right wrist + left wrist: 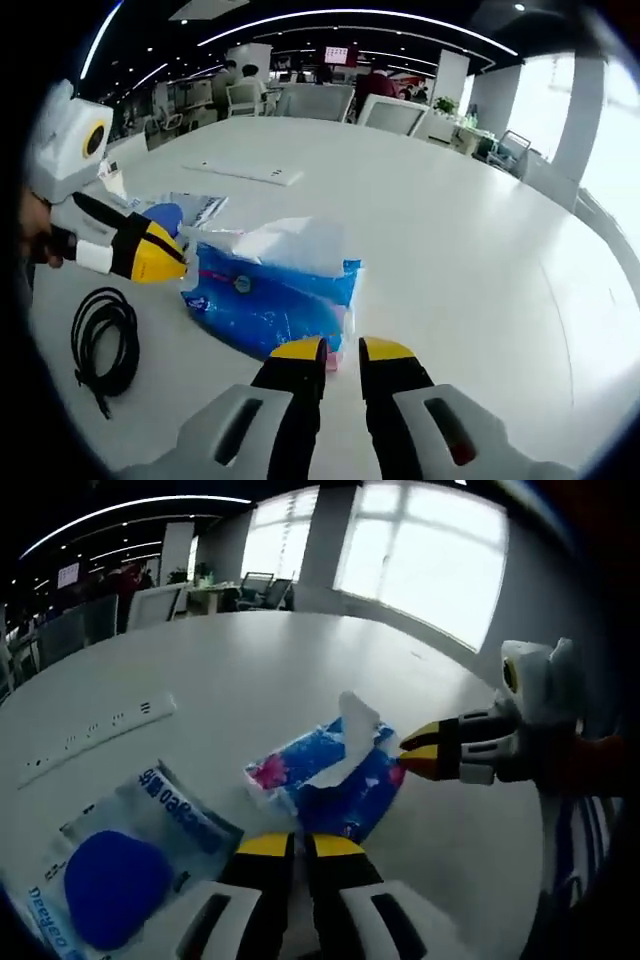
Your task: Arrange the tabletop items into an orderly group along one side of the table until the central work area is clear of visible clutter.
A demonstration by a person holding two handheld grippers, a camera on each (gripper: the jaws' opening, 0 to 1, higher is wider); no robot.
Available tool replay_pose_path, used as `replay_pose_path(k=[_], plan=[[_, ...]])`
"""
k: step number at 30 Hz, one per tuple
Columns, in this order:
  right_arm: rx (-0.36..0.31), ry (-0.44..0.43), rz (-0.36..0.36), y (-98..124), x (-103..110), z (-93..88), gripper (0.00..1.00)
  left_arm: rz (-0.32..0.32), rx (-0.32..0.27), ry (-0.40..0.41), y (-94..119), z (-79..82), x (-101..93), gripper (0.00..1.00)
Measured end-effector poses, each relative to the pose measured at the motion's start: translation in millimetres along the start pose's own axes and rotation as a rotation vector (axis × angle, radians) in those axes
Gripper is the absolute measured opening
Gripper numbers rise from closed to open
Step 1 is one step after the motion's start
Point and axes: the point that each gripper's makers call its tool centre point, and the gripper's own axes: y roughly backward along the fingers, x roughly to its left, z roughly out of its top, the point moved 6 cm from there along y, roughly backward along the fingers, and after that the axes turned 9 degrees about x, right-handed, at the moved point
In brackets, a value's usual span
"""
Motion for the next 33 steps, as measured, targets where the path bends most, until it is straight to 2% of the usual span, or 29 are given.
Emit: replay_pose_path(k=[2, 3, 8, 15, 21, 24, 30, 33], plan=[[-0.025, -0.009, 0.037, 6, 7, 4.5, 0.24, -0.001, -0.018, 0.002, 3, 1.4, -1.9, 0.06], [-0.032, 0.008, 0.032, 9, 10, 7.1, 0.26, 0.001, -0.029, -0.002, 6, 2.2, -3.6, 0.08], [-0.050, 0.010, 0.042, 14, 19, 11.0, 0.30, 0.011, -0.055, -0.004, 13, 4.4, -8.5, 0.19], [-0.084, -0.013, 0.071, 24, 29, 18.9, 0.38, 0.057, -0.088, 0.018, 30, -1.4, -1.9, 0.24], [-0.126, -0.038, 0.112, 28, 40, 34.6, 0.44, 0.106, -0.108, 0.053, 46, -13.4, 8.3, 0.31], [-0.142, -0.023, 0.133, 33, 50, 44.2, 0.45, 0.123, -0.109, 0.081, 55, -20.3, 12.8, 0.32], [-0.173, 0.009, 0.190, 27, 68, 59.4, 0.47, 0.160, -0.137, 0.138, 79, -36.5, 27.6, 0.38], [-0.165, 0.024, 0.206, 24, 76, 62.6, 0.47, 0.196, -0.149, 0.149, 91, -44.5, 38.5, 0.38]])
